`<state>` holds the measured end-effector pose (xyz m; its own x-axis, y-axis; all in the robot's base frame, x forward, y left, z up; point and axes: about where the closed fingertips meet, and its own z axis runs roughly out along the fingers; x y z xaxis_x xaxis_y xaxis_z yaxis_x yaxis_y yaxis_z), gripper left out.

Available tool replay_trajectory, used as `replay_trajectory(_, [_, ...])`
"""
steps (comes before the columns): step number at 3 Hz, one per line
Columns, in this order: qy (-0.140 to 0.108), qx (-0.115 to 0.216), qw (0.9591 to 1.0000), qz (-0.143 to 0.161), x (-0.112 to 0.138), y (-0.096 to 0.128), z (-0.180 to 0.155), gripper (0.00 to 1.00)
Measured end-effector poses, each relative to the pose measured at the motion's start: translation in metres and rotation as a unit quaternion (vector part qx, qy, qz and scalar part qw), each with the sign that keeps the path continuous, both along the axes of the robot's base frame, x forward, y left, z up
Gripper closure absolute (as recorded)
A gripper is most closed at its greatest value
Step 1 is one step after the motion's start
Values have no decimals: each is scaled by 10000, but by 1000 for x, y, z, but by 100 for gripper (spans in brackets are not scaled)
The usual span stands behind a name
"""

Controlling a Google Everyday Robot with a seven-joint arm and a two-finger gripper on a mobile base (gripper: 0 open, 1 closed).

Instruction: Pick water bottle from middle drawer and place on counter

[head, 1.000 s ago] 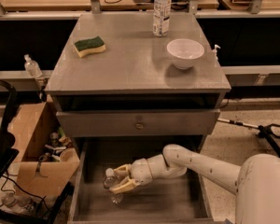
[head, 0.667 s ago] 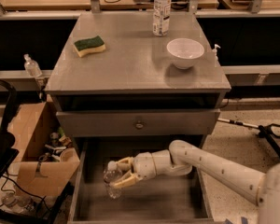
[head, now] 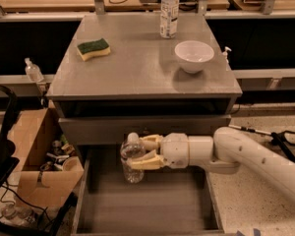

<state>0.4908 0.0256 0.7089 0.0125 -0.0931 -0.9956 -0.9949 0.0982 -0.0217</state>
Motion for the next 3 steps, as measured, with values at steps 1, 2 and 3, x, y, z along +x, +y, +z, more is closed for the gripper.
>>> replay_trajectory(1, [145, -315, 9957, -854, 27, -30, 78, 100])
replay_trajectory(2, [166, -660, 9864, -1496, 53, -49, 154, 100])
replay_trajectory(3, [201, -756, 9764, -2012, 66, -59, 219, 100])
